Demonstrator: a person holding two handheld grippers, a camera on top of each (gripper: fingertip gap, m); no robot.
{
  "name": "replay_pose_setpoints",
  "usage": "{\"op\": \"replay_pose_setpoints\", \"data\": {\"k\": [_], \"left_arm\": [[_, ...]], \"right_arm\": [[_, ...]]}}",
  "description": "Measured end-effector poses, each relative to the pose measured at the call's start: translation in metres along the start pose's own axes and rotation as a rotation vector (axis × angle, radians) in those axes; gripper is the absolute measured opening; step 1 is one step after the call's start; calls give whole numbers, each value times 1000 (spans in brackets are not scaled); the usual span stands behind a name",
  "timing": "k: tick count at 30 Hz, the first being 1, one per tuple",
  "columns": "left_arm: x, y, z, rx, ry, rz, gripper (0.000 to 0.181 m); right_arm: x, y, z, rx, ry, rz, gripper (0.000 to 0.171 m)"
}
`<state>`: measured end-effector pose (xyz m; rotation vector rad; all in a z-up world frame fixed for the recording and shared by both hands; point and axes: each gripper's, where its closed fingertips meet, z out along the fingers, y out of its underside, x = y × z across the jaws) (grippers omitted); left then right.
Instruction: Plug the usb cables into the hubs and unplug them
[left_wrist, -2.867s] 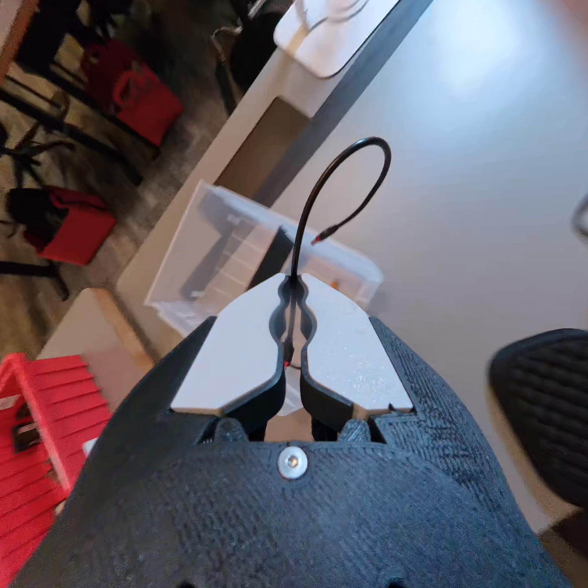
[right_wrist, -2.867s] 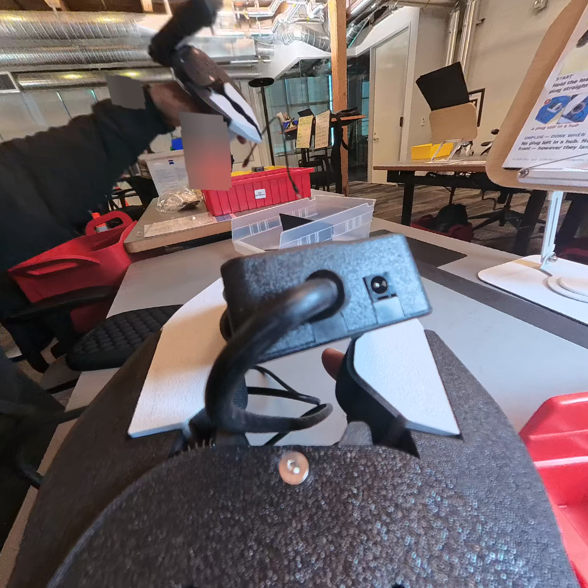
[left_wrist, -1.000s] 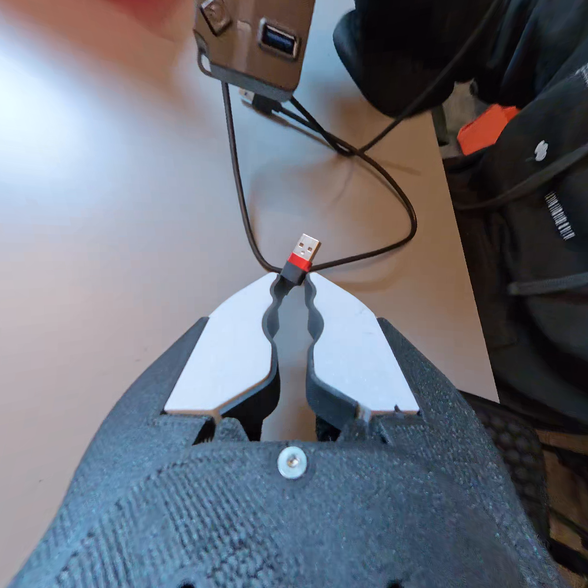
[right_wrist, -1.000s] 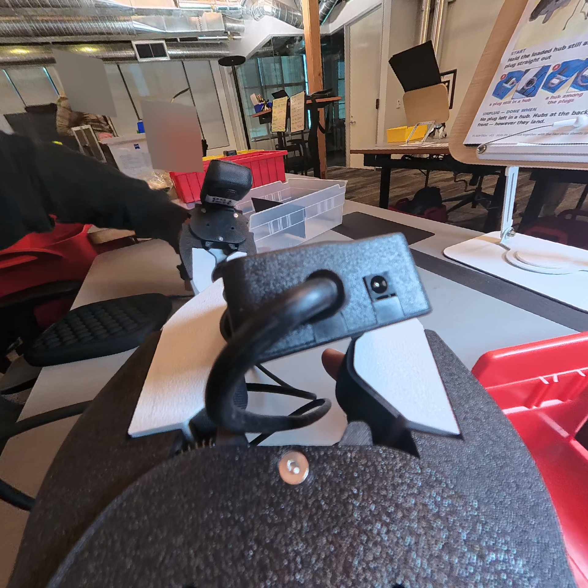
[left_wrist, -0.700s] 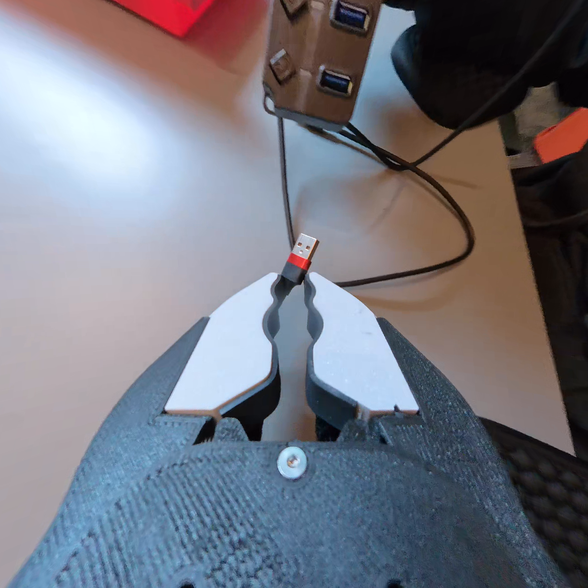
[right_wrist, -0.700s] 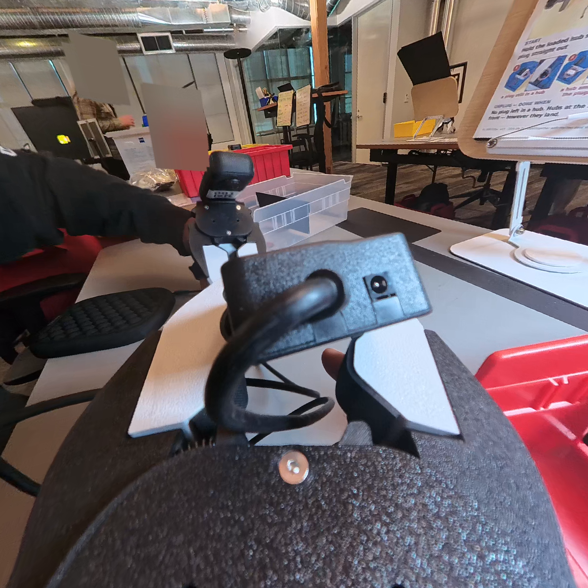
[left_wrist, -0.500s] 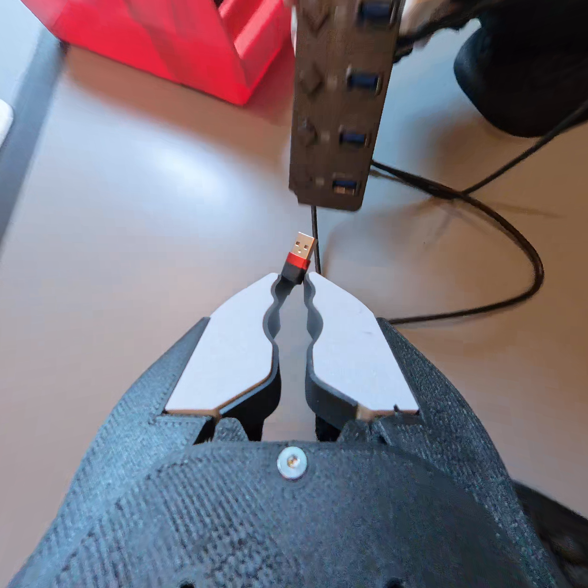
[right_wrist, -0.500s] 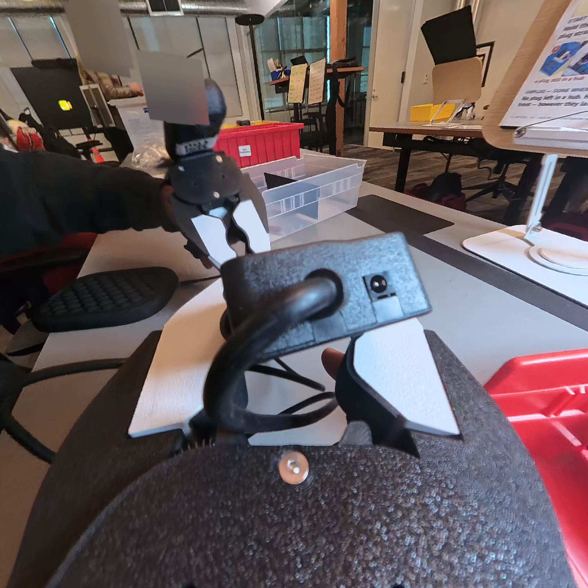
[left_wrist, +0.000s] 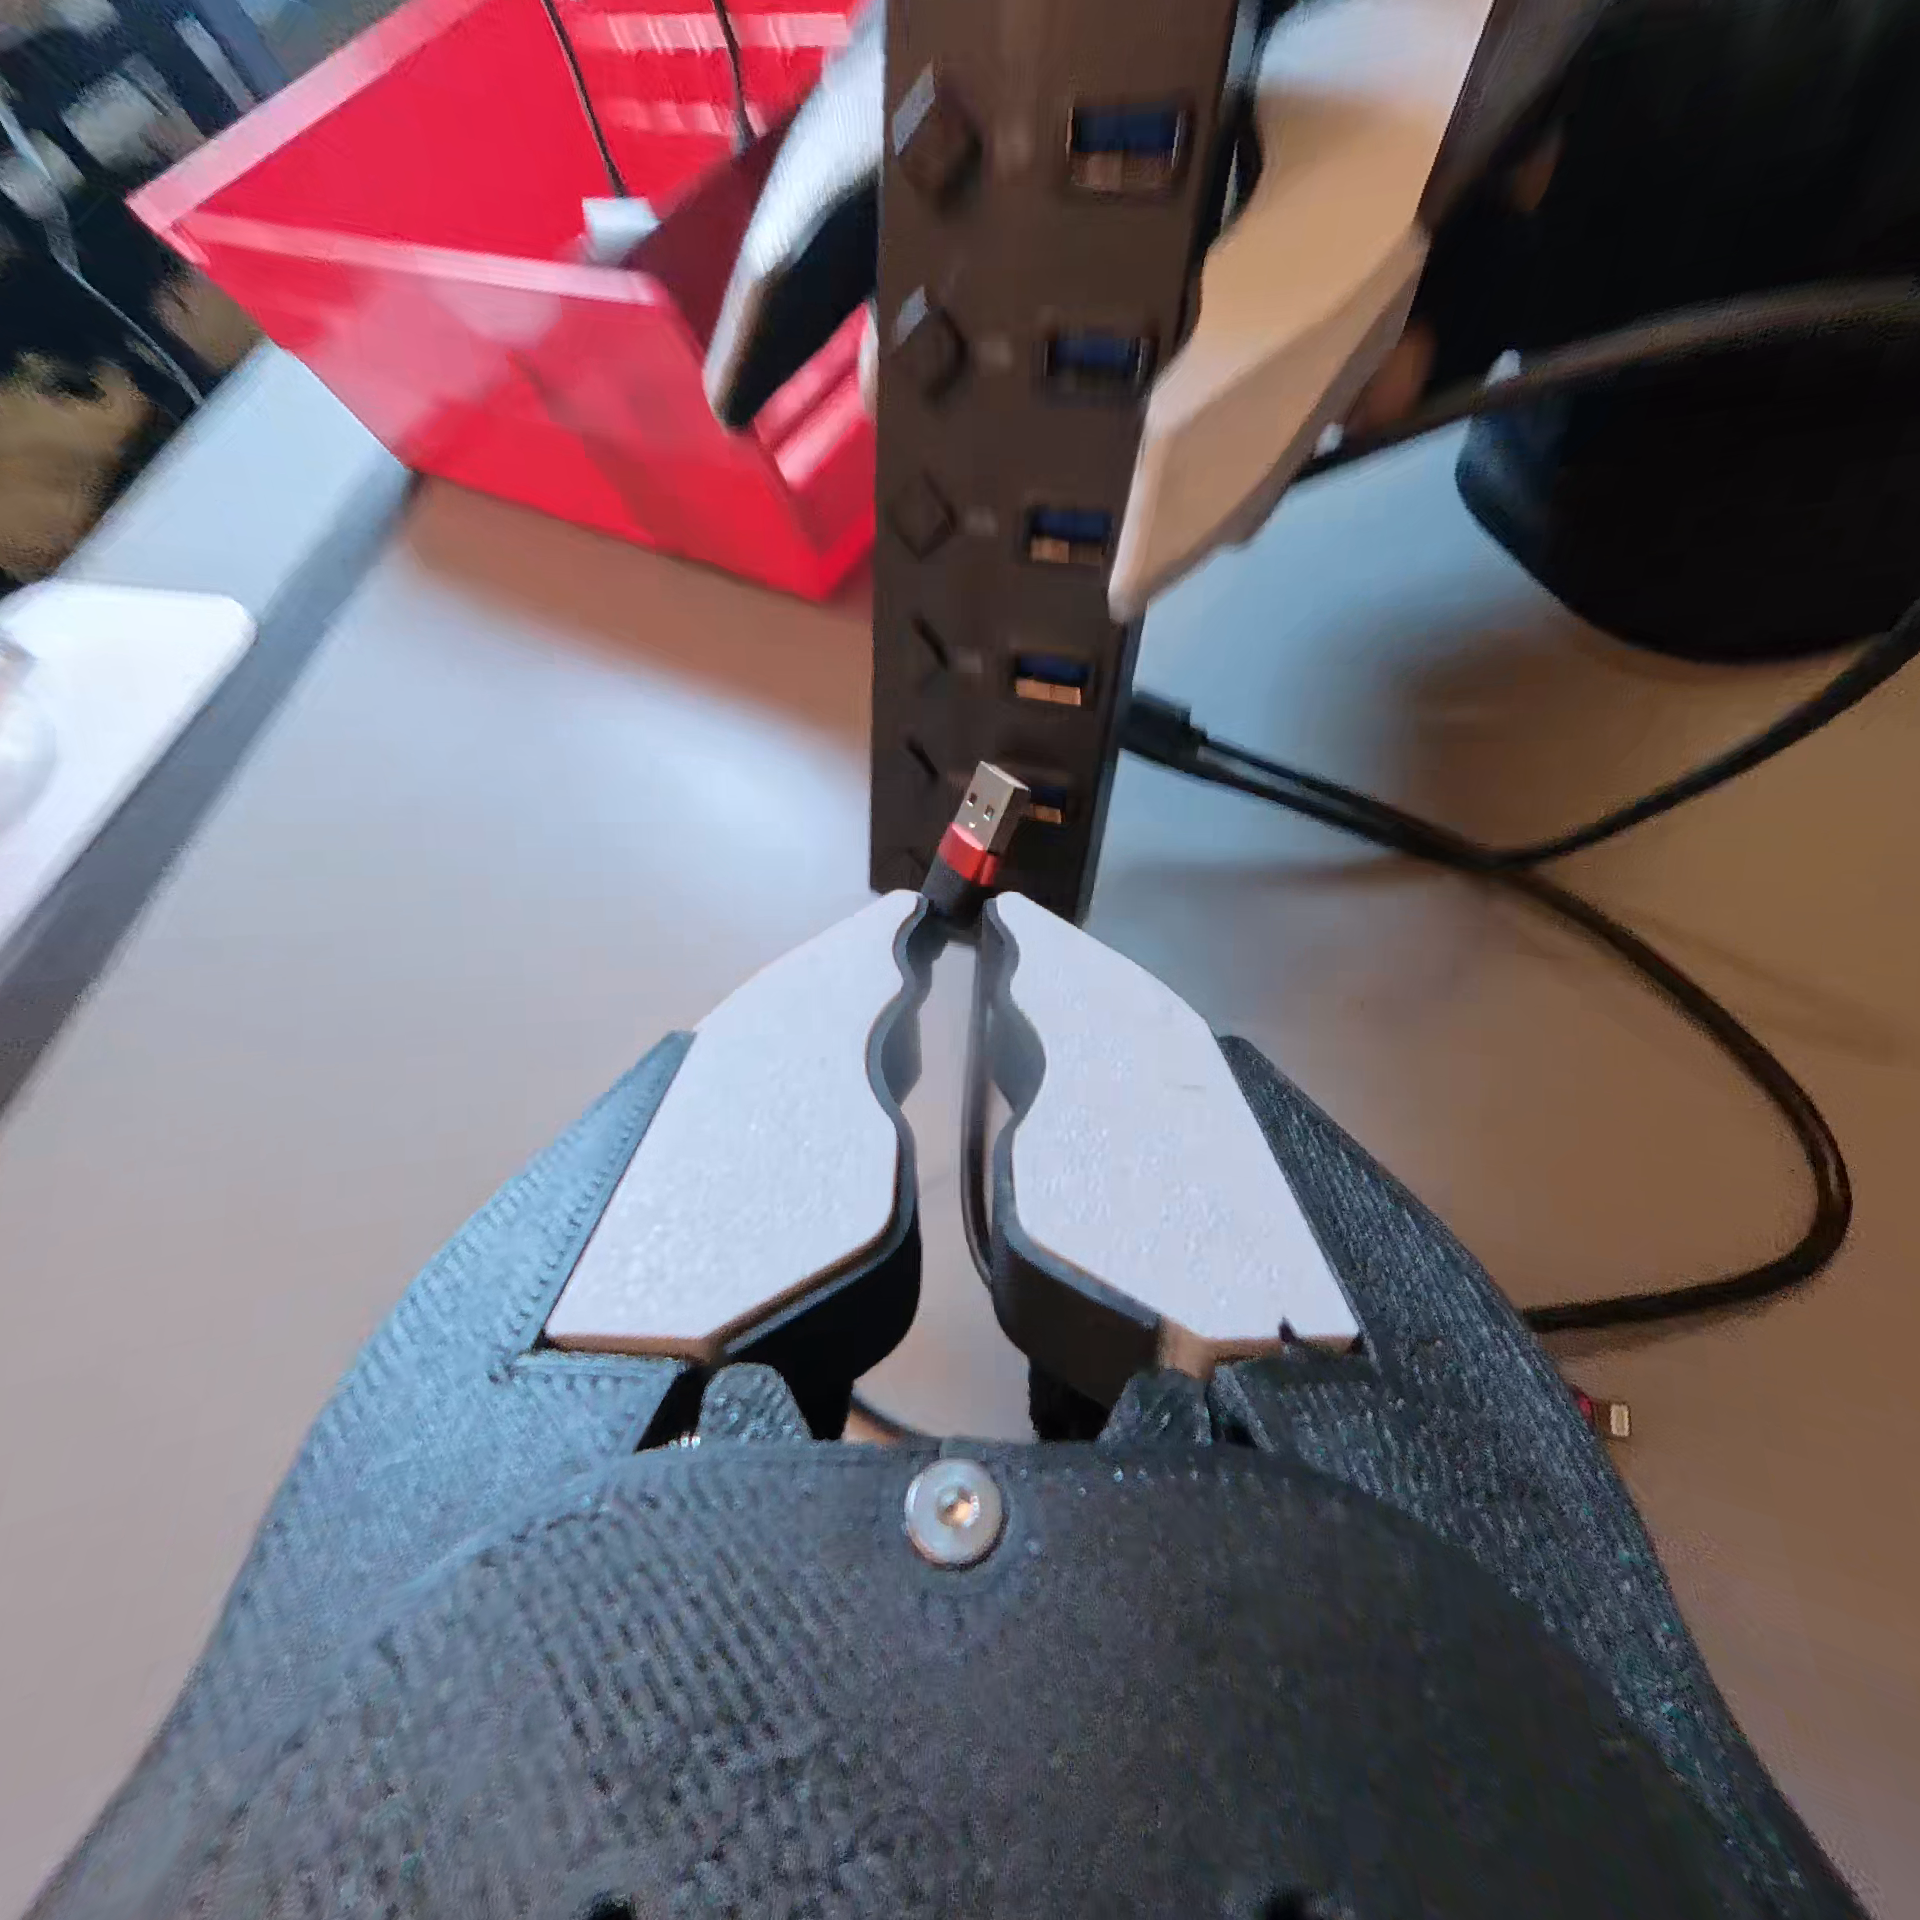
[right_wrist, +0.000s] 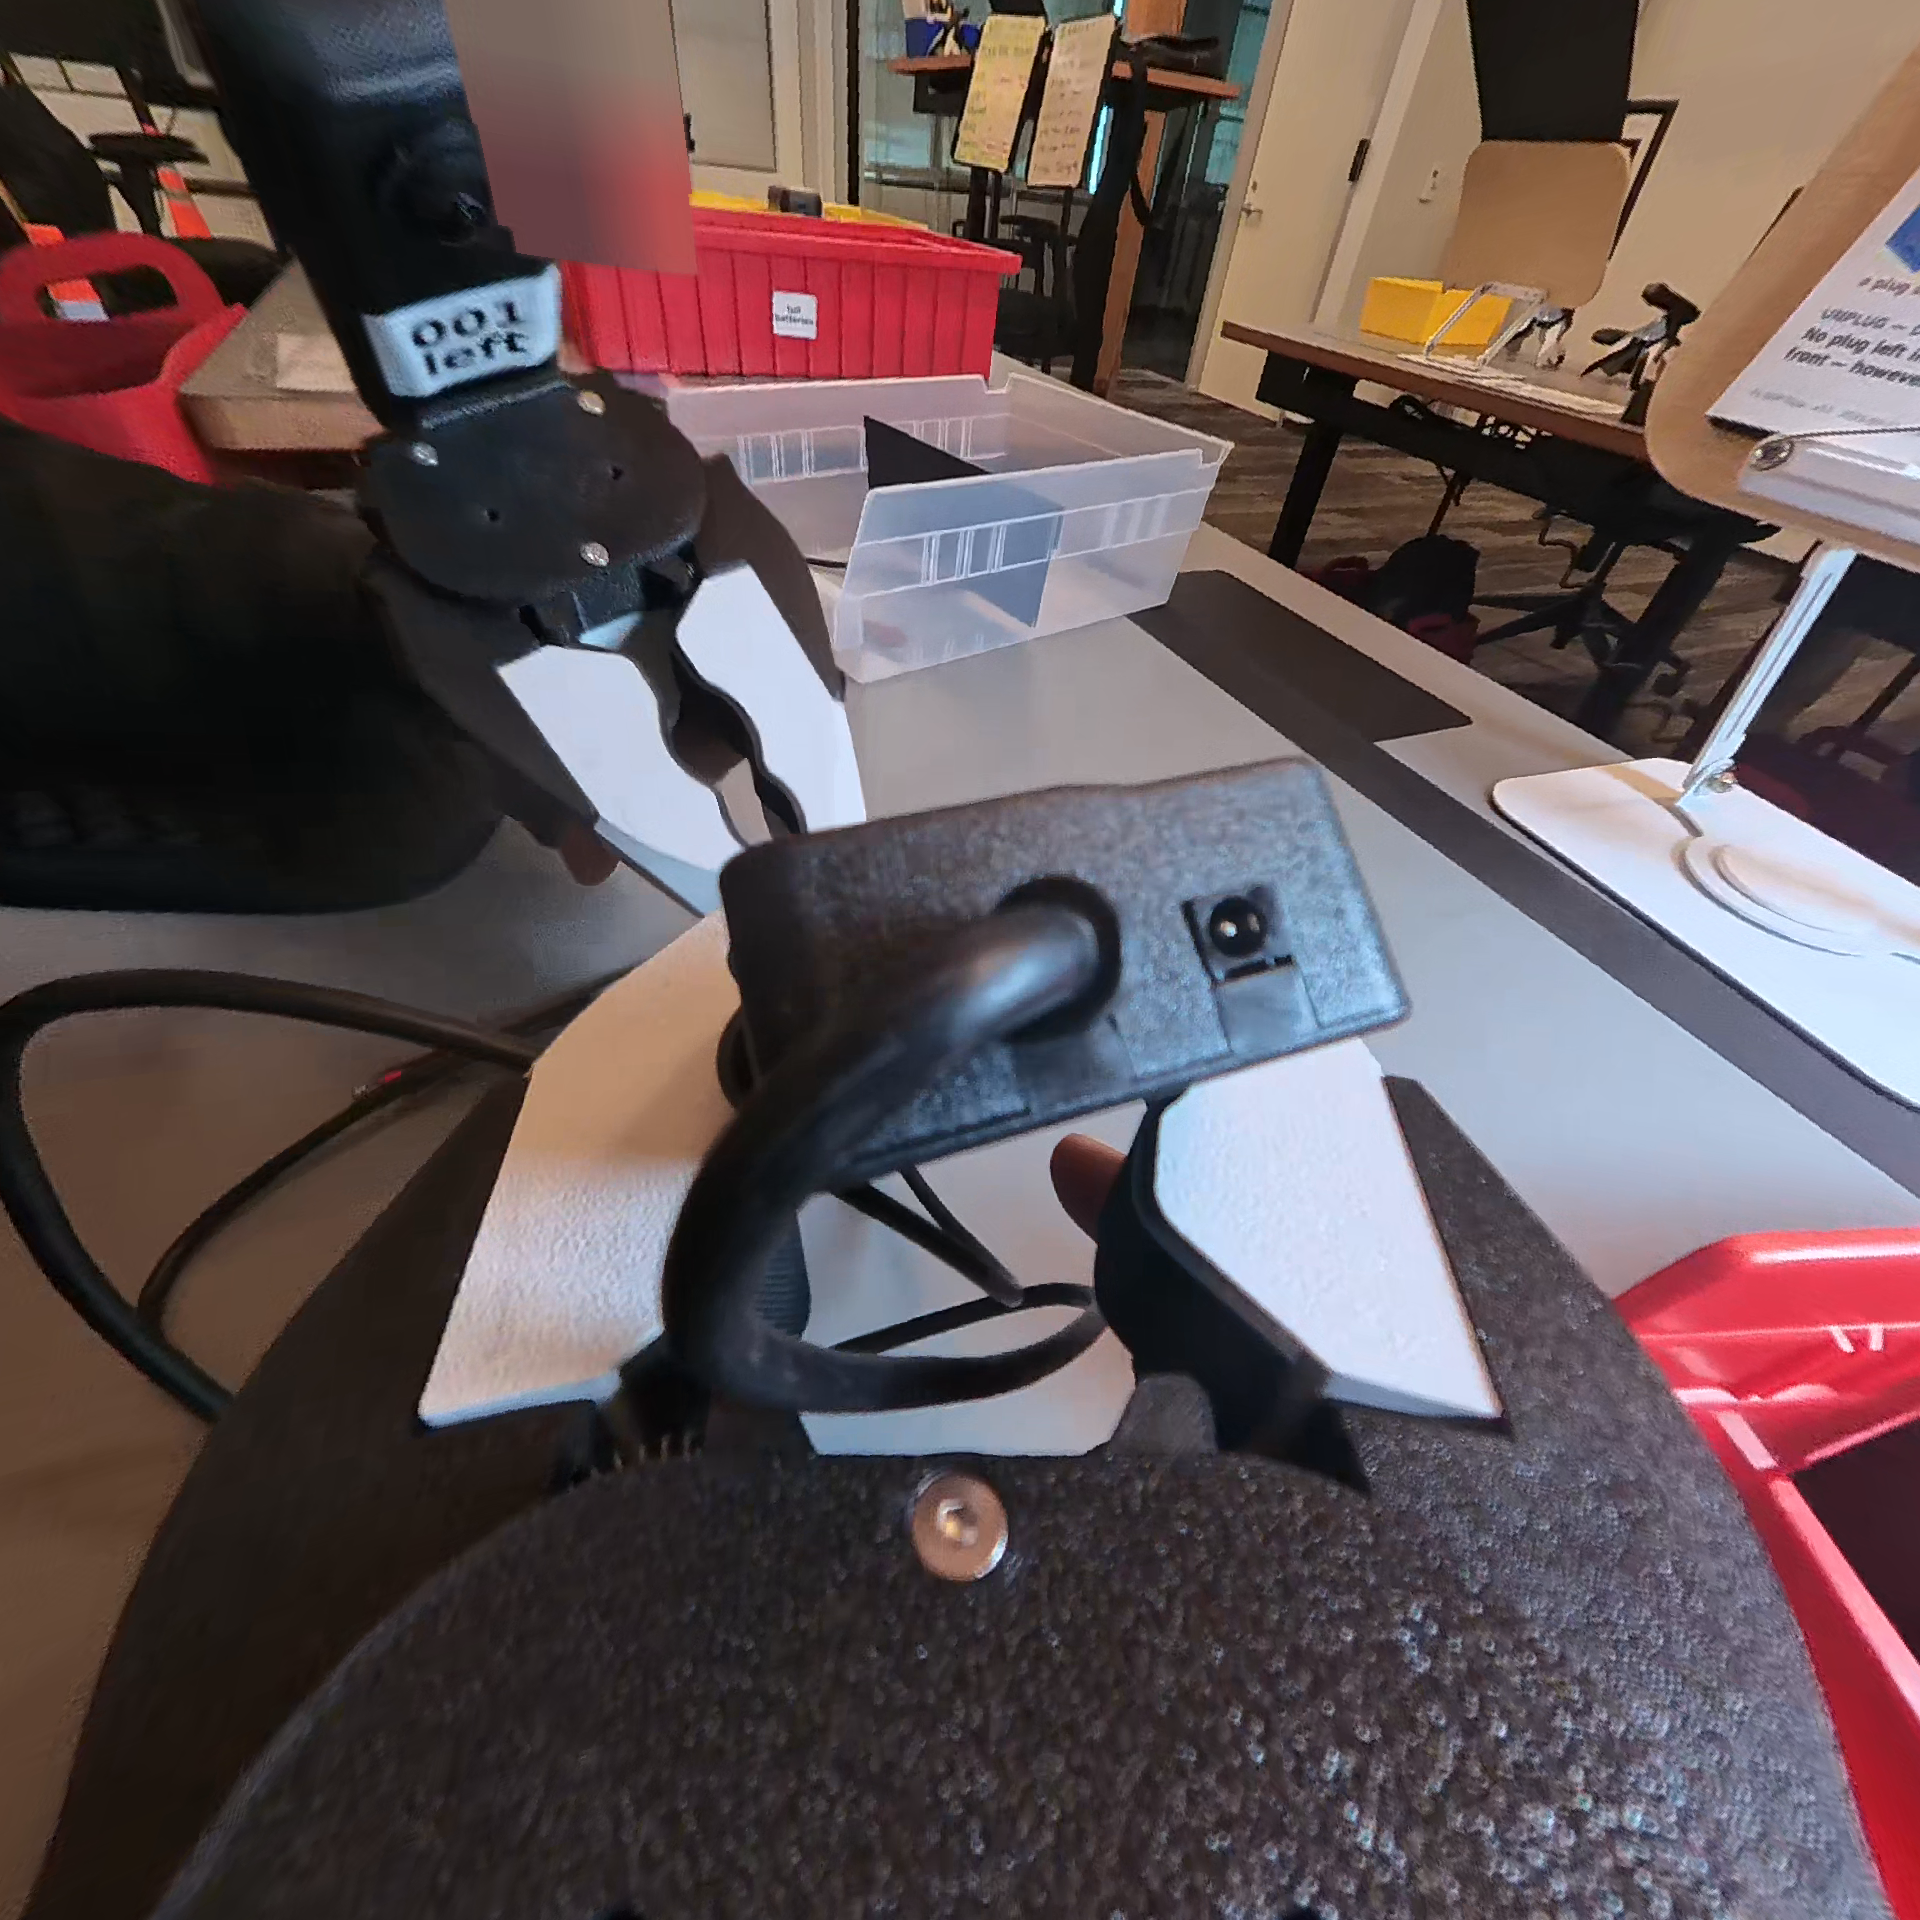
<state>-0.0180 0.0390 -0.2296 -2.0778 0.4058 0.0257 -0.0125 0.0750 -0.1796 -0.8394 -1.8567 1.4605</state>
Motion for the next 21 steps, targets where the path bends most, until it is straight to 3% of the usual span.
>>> {"op": "replay_pose_setpoints", "data": {"k": [6,12,16,21], "left_arm": [[-6,40,9,-124,180,15,30],[-21,71,3,-348,398,64,33],[-26,82,10,-421,412,97,28],[-18,77,17,-390,414,115,26]], "right_arm": [[9,7,-2,-27,9,19,69],[12,10,-3,-30,6,36,70],[11,11,-4,-29,-1,37,70],[11,11,-4,-26,-12,42,70]]}}
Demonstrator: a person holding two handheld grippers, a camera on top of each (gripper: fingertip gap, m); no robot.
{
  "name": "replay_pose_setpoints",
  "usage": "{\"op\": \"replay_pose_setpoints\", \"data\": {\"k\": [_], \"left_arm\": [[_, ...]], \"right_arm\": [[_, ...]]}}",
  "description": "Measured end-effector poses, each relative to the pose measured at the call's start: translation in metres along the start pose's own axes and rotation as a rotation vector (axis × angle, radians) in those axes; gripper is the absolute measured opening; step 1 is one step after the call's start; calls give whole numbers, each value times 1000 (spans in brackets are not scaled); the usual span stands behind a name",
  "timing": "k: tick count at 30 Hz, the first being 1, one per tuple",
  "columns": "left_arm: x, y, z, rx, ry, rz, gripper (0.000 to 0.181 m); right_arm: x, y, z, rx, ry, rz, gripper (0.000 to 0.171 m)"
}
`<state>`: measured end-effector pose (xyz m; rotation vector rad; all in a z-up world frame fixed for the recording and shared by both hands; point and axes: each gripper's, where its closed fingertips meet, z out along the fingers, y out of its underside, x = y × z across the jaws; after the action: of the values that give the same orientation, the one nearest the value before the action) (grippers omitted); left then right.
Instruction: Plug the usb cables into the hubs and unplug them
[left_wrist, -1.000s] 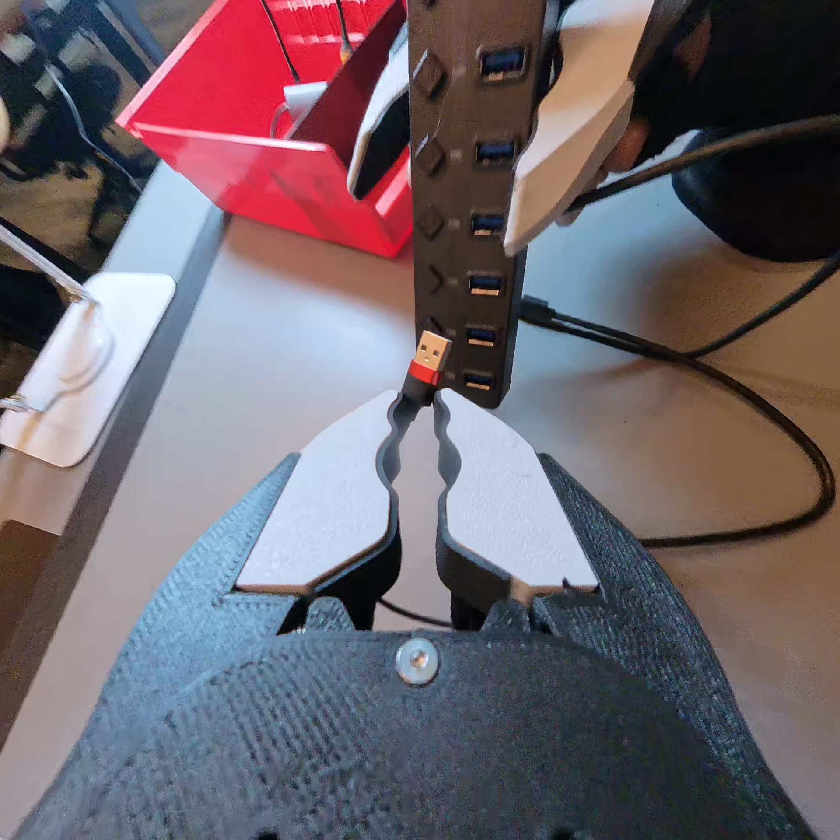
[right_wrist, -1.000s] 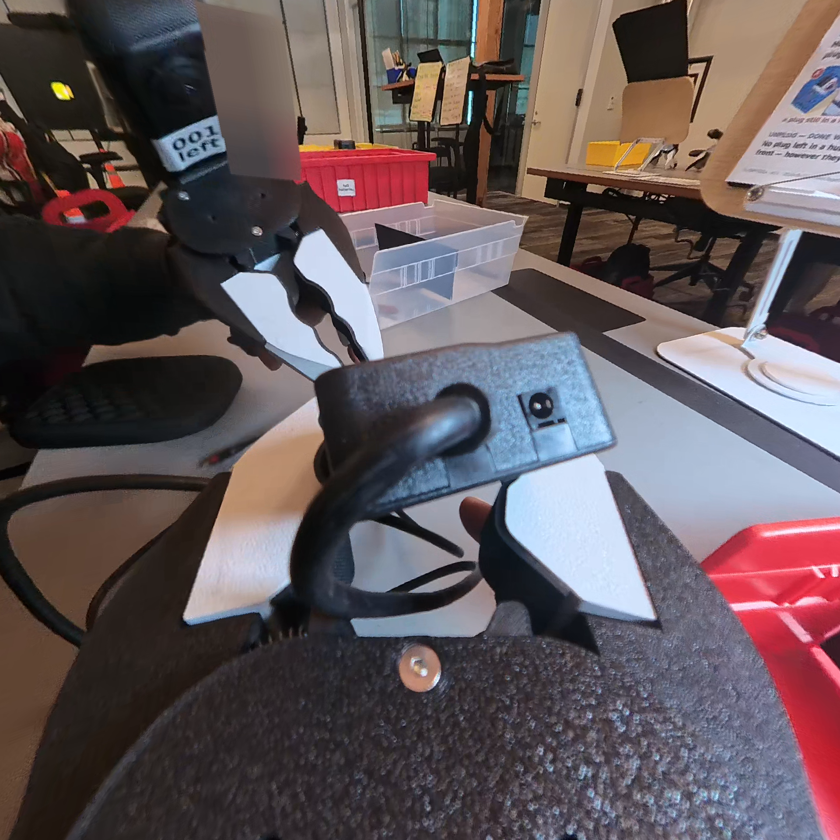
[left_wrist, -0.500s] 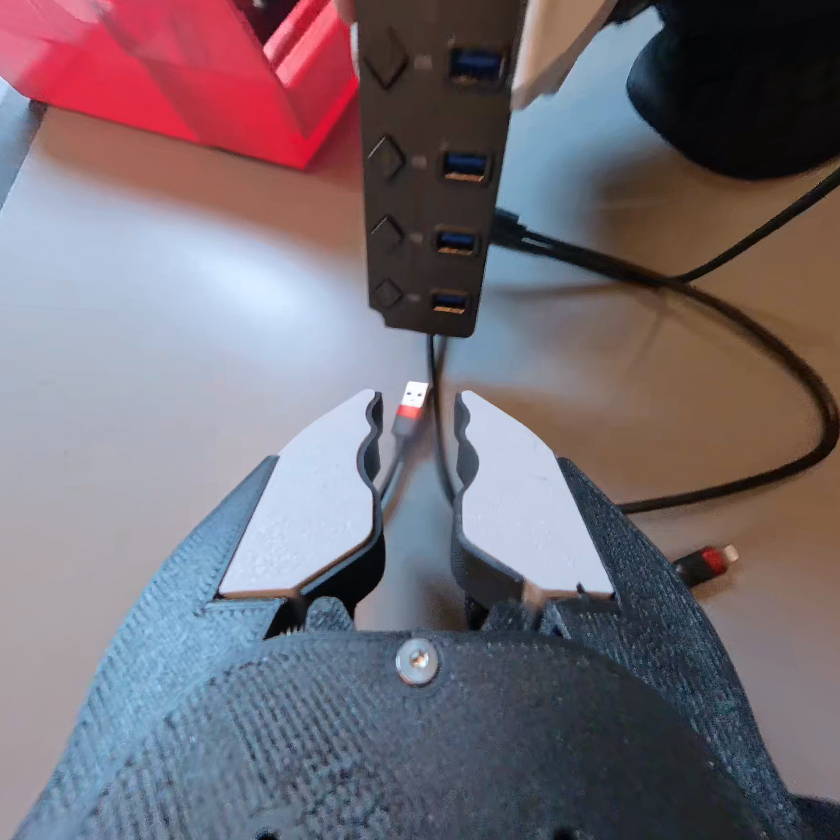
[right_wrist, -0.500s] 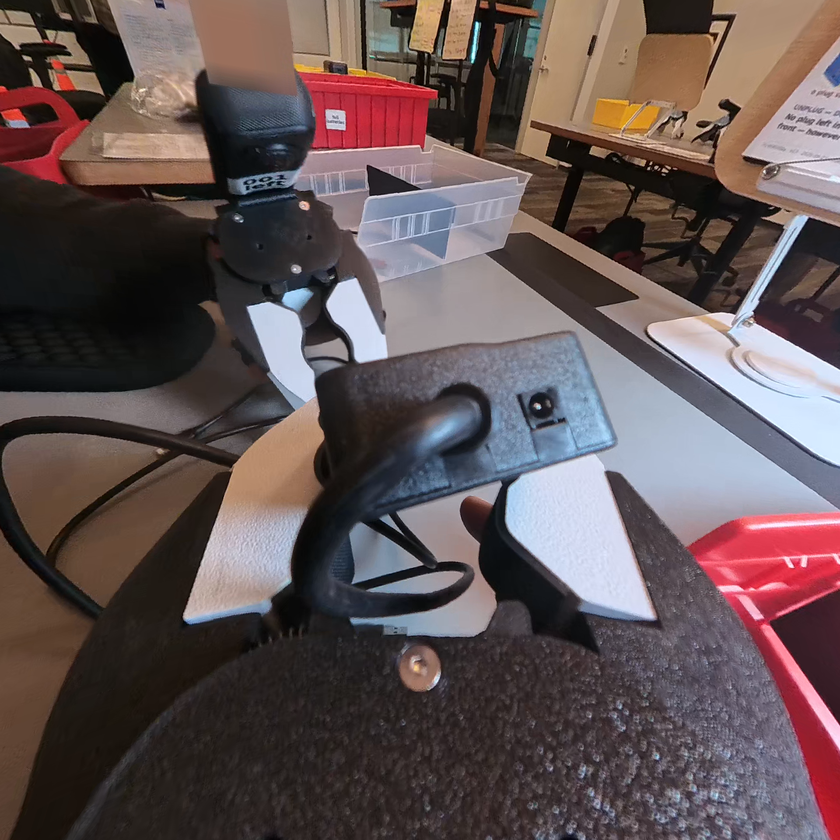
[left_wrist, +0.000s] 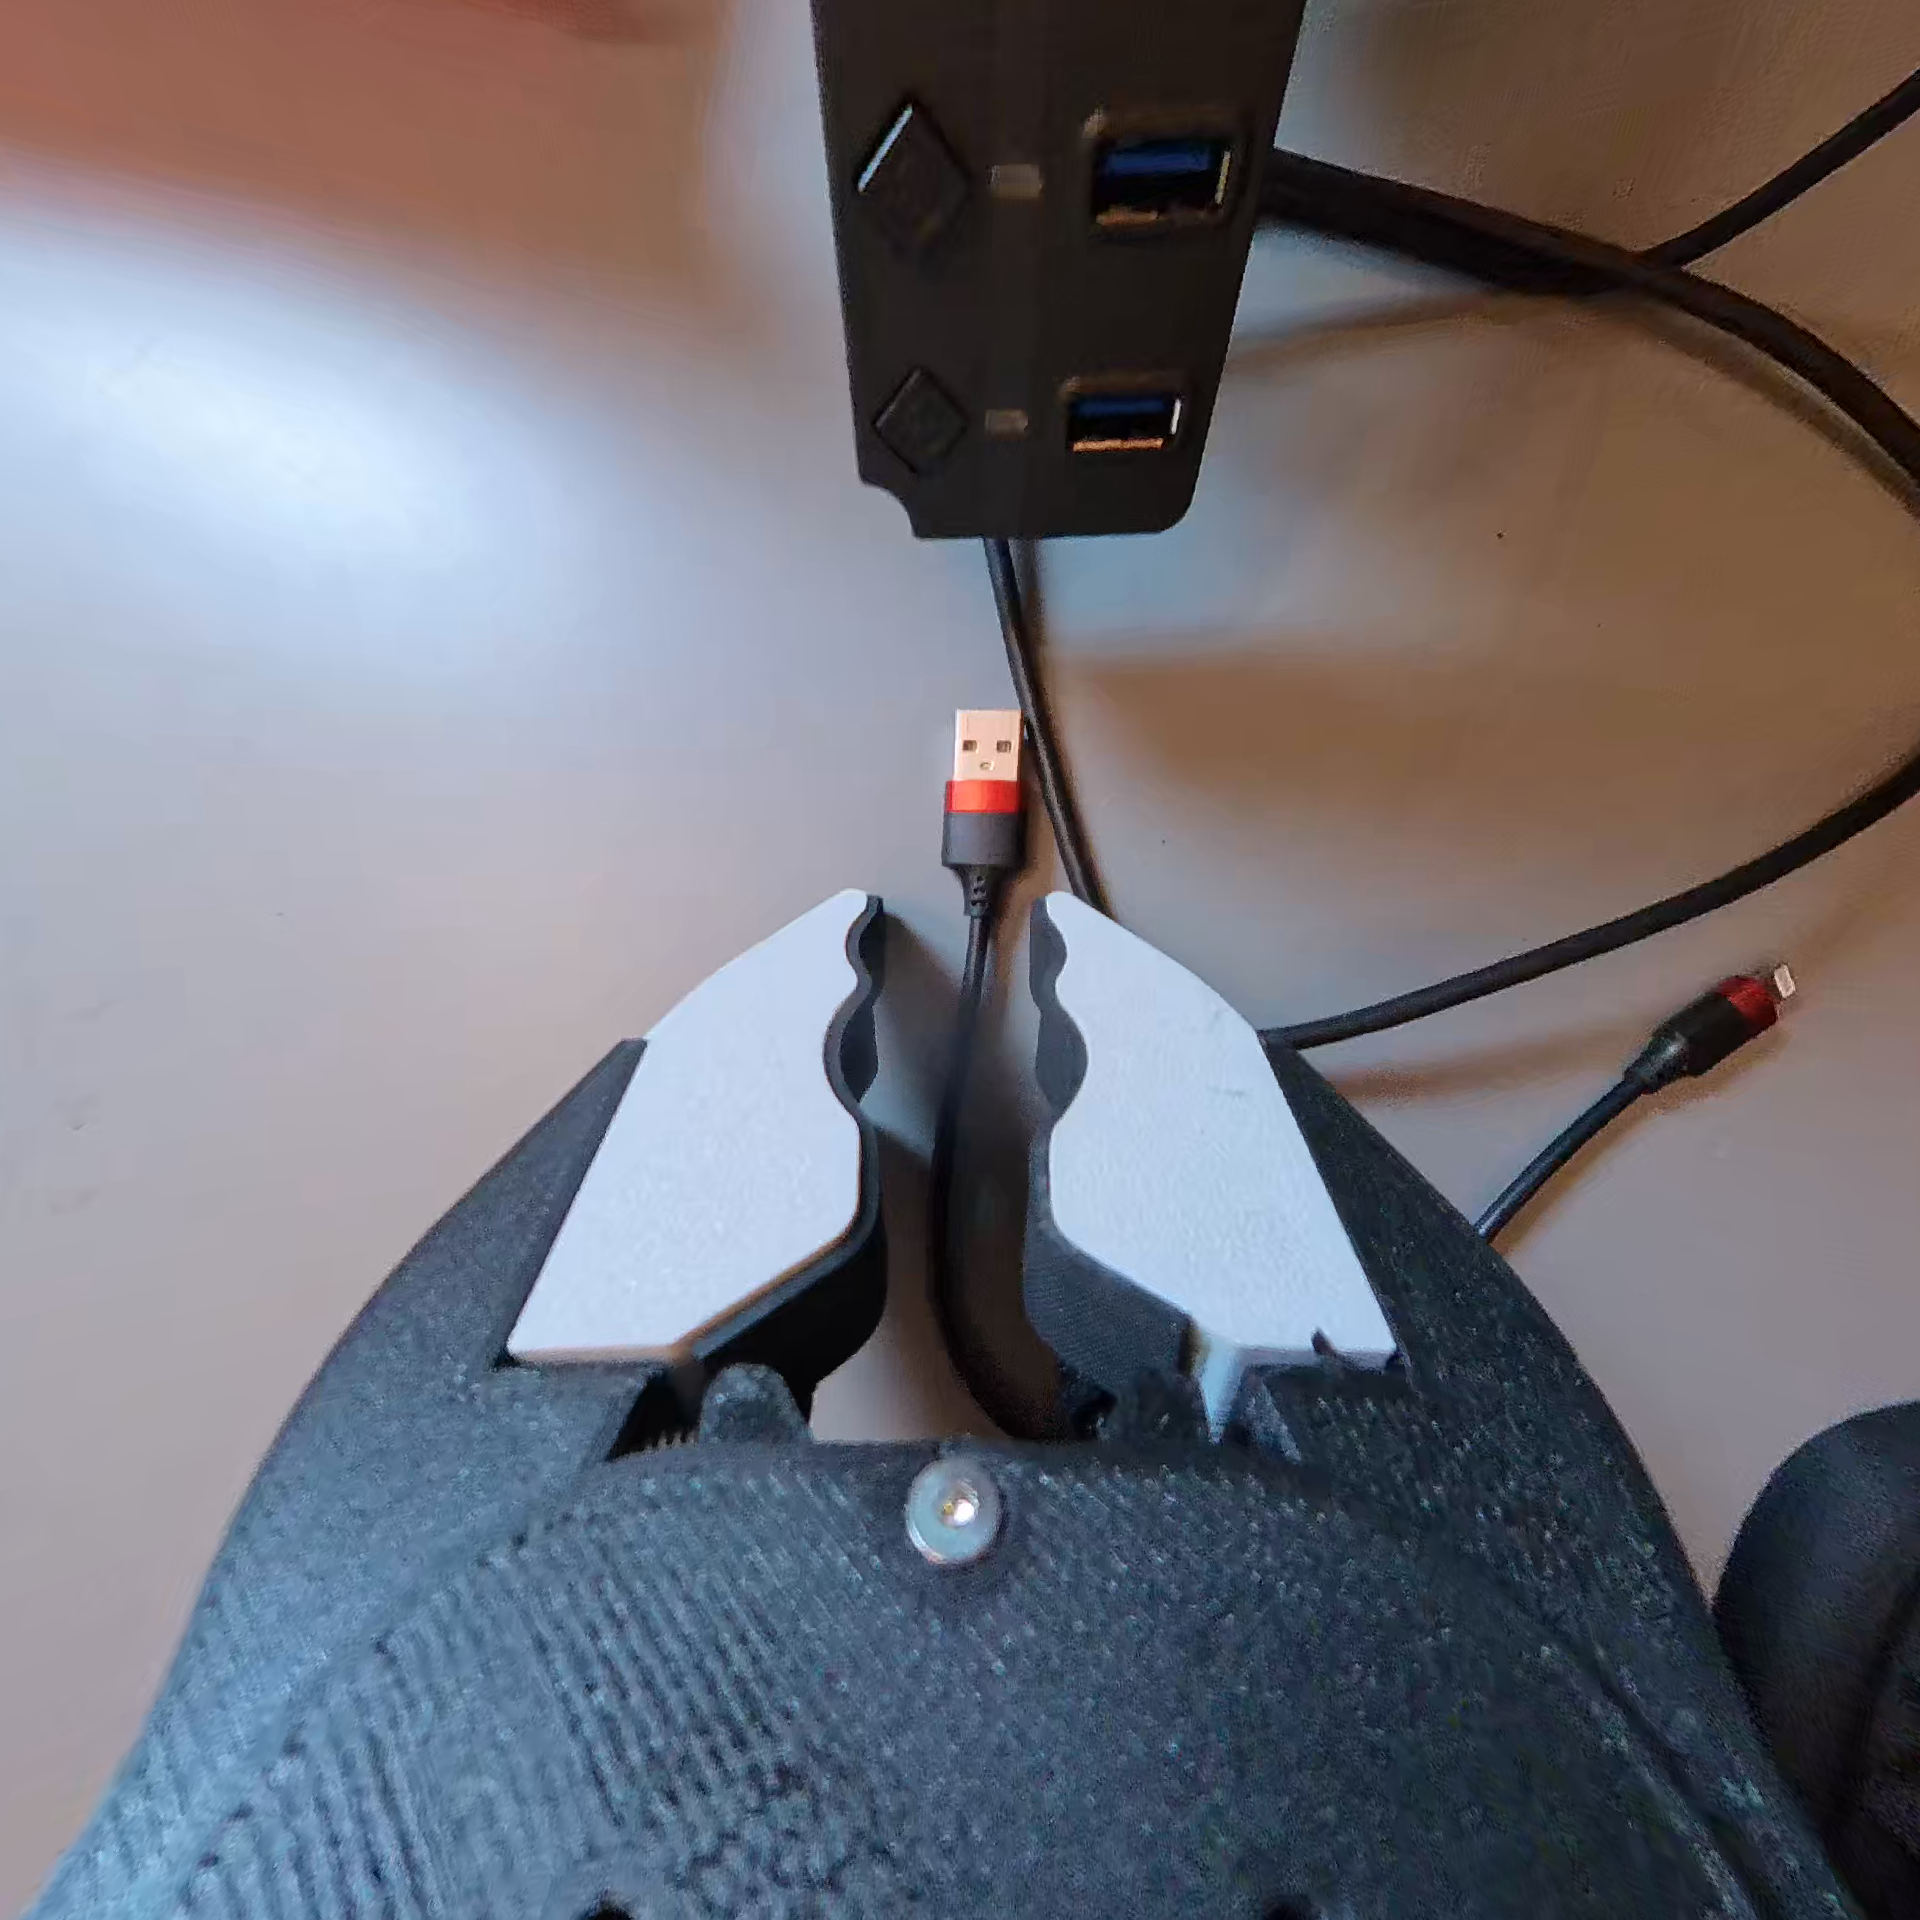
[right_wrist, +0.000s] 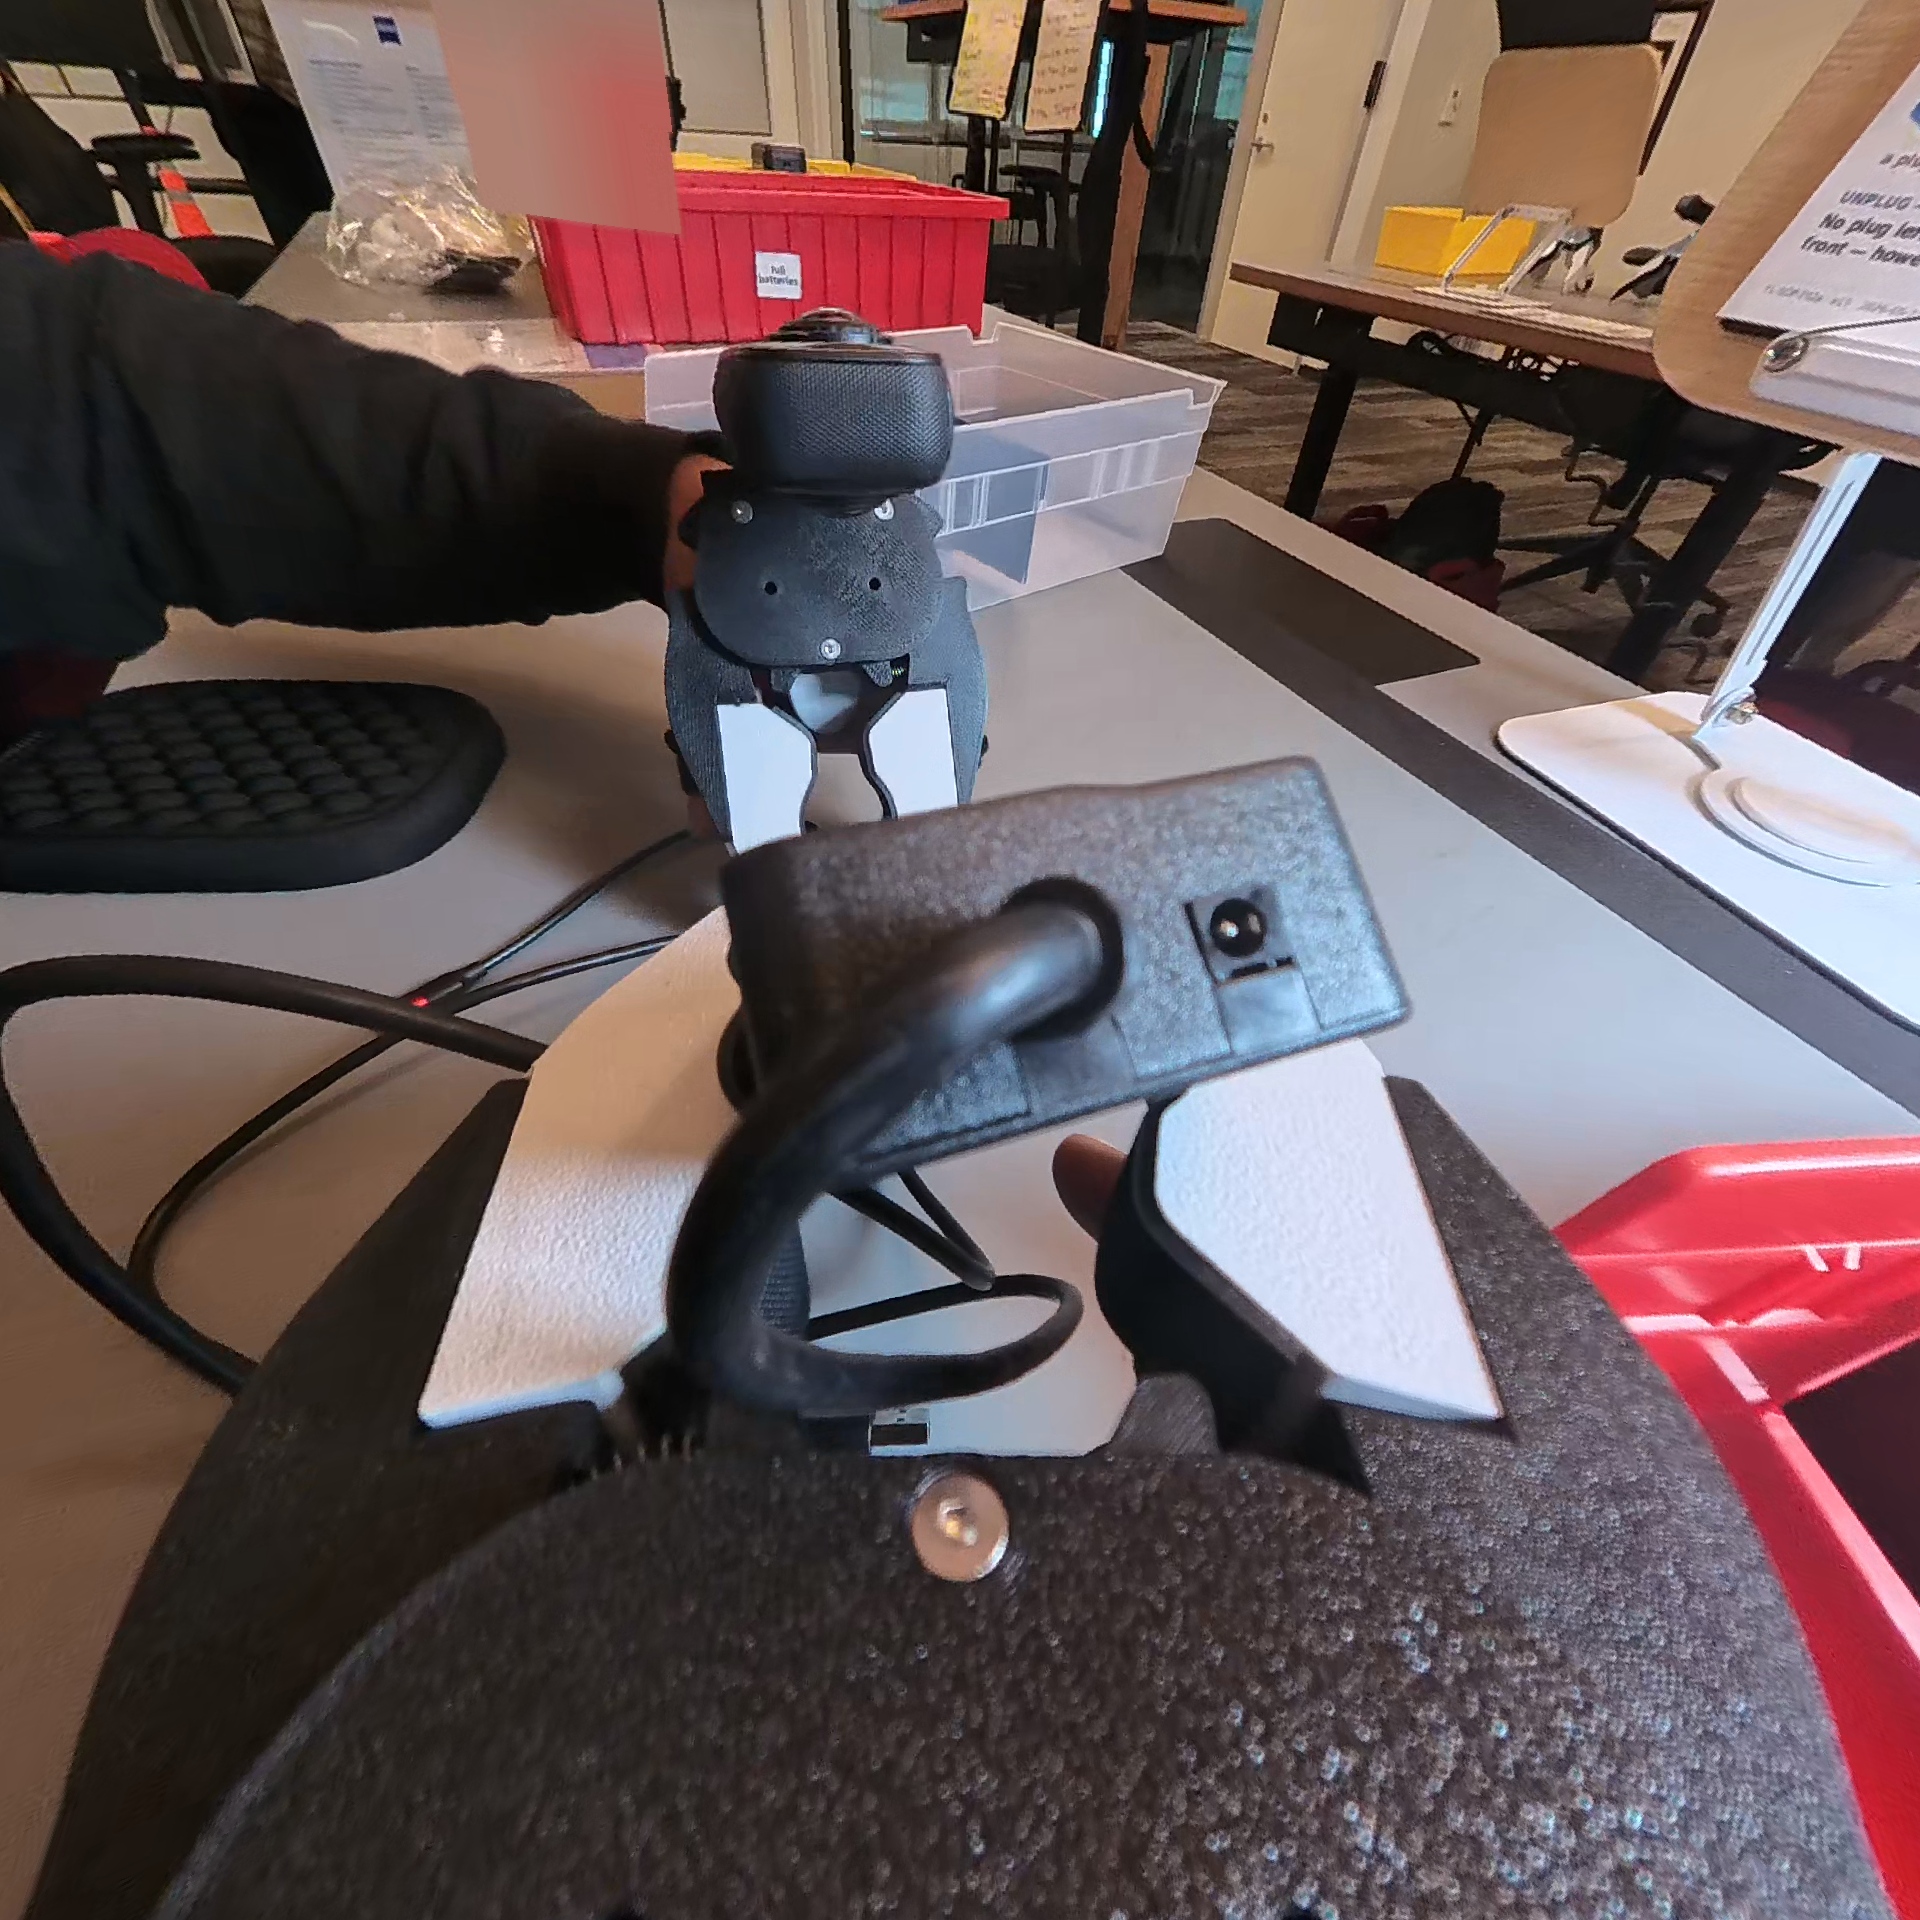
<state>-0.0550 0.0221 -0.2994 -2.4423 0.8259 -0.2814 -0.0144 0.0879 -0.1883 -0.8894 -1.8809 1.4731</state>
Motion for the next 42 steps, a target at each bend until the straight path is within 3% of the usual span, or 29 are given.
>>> {"op": "replay_pose_setpoints", "data": {"k": [4,5,6,10,20,29,42], "left_arm": [[0,-3,2,26,-37,-25,26],[-1,-3,2,34,-55,-34,23],[-3,-4,2,43,-92,-33,8],[-10,-2,-3,18,-233,-74,6],[21,-57,-84,22,-302,-73,6],[38,-95,-77,-98,-312,45,6],[37,-108,-68,-153,-335,153,6]], "right_arm": [[-1,1,1,-5,-5,0,70],[-2,1,1,-5,-5,-2,70],[-2,1,1,-5,-5,-5,70],[-2,1,1,-7,-3,-12,70],[-6,-5,4,-24,50,-105,69],[-17,-3,14,-151,133,-242,69],[-17,3,15,-199,147,-213,69]]}}
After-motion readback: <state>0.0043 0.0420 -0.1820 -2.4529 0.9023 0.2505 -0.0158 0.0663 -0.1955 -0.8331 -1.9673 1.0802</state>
